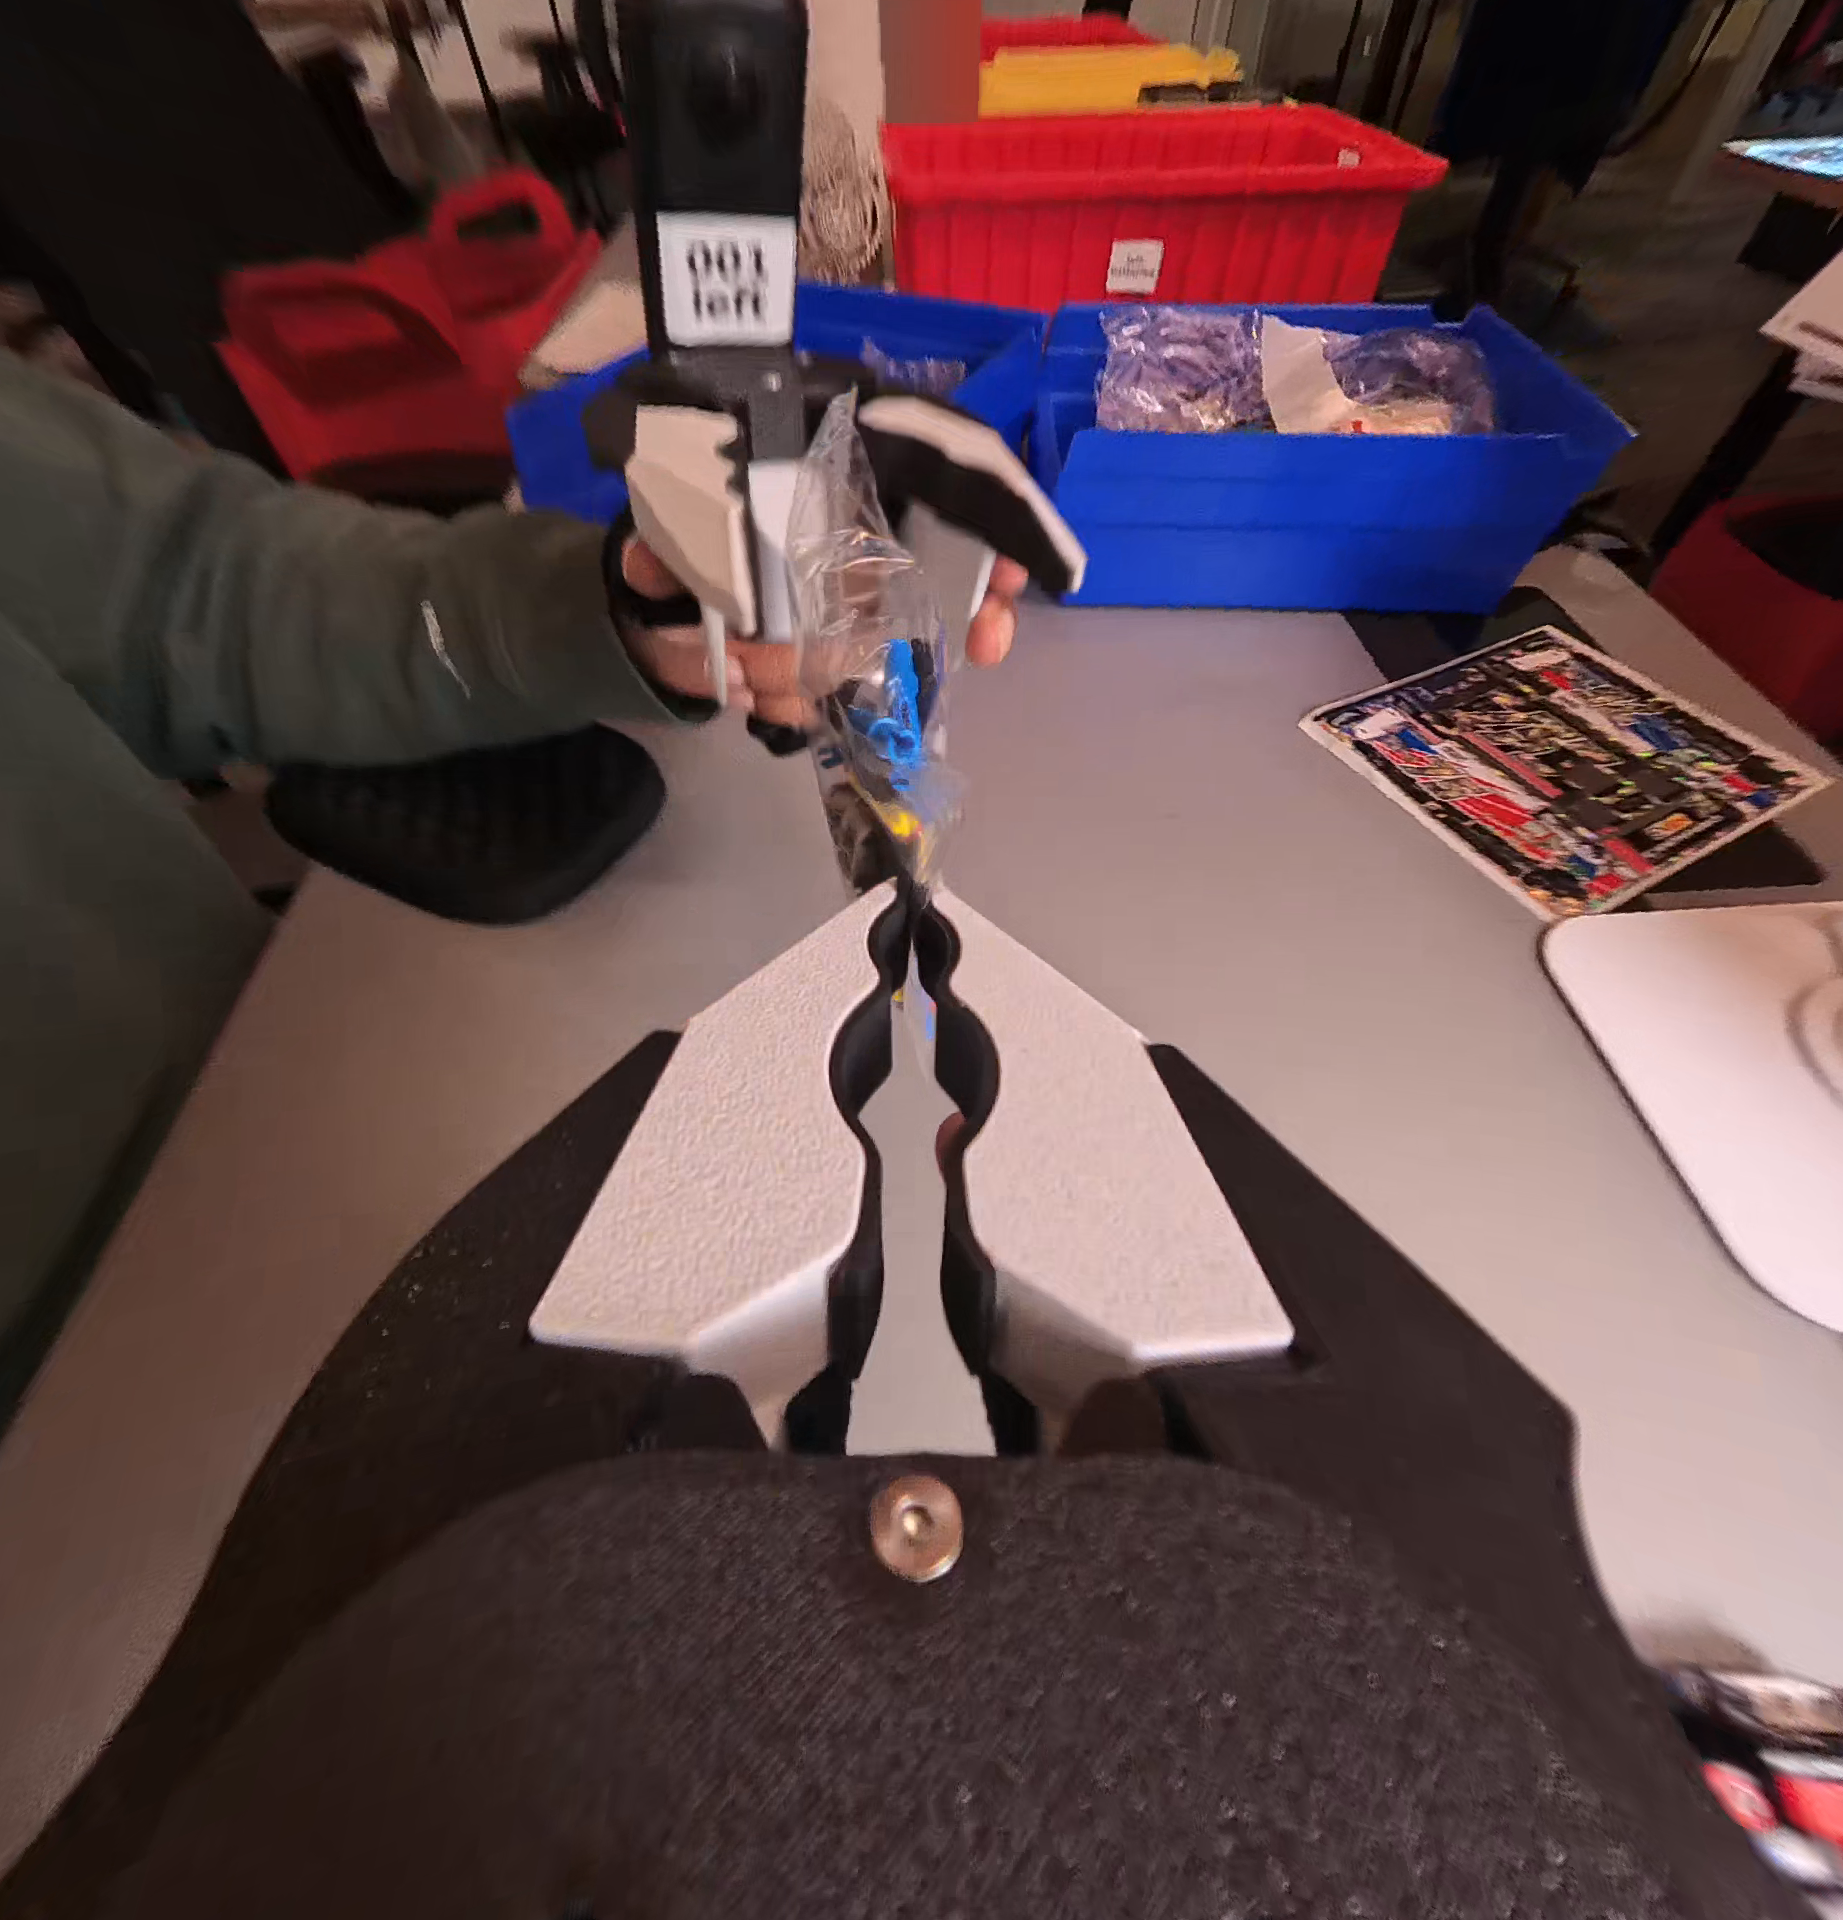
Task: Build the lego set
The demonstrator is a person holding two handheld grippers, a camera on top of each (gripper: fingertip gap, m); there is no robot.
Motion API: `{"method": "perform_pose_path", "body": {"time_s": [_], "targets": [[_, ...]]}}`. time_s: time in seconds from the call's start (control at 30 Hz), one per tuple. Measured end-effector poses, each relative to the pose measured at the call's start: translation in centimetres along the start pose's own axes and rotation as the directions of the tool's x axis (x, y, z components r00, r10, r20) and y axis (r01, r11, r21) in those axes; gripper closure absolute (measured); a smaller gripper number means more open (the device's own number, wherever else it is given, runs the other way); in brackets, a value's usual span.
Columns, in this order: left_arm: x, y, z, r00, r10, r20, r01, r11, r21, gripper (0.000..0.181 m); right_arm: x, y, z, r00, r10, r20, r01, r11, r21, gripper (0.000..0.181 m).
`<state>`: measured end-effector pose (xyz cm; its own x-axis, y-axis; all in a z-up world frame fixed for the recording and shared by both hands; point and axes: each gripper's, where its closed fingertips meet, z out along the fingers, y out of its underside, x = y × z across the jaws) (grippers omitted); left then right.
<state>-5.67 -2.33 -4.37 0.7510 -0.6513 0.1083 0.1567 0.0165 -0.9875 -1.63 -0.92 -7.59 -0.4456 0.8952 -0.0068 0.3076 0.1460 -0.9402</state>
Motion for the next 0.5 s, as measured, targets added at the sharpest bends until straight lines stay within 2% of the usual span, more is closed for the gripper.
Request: {"method": "perform_pose_path", "body": {"time_s": [0.03, 0.1, 0.13, 0.2, 0.27, 0.43, 0.5], "targets": [[-0.6, -0.7, 0.4, 0.998, 0.053, 0.030, -0.053, 0.999, 0.007, 0.126, 0.5, 0.1, -0.2, 0.999, -0.035, -0.021, 0.034, 0.999, -0.029, 0.181], [-2.8, -2.9, 0.7, 0.974, 0.154, 0.166, -0.166, 0.984, 0.063, 0.168, 1.3, 0.4, -0.7, 0.996, -0.068, -0.057, 0.065, 0.996, -0.056, 0.181], [-4.0, -4.5, 0.6, 0.949, 0.189, 0.251, -0.224, 0.968, 0.116, 0.181, 1.8, 0.7, -0.9, 0.995, -0.063, -0.077, 0.059, 0.996, -0.060, 0.181], [-5.7, -7.0, 0.4, 0.903, 0.243, 0.354, -0.322, 0.928, 0.187, 0.181, 2.2, 1.4, -1.3, 0.995, -0.042, -0.095, 0.037, 0.998, -0.051, 0.181], [-7.5, -7.5, 0.8, 0.841, 0.320, 0.435, -0.415, 0.899, 0.142, 0.181, 2.2, 2.3, -1.5, 0.995, -0.034, -0.089, 0.028, 0.997, -0.068, 0.181], [-8.2, -5.5, 1.3, 0.813, 0.386, 0.435, -0.450, 0.892, 0.050, 0.181, 2.3, 4.1, -1.8, 0.993, -0.072, -0.097, 0.056, 0.985, -0.163, 0.181], [-8.4, -4.5, 1.3, 0.837, 0.340, 0.428, -0.388, 0.921, 0.026, 0.181, 1.8, 4.7, -1.6, 0.996, -0.069, -0.065, 0.056, 0.981, -0.188, 0.181]]}}
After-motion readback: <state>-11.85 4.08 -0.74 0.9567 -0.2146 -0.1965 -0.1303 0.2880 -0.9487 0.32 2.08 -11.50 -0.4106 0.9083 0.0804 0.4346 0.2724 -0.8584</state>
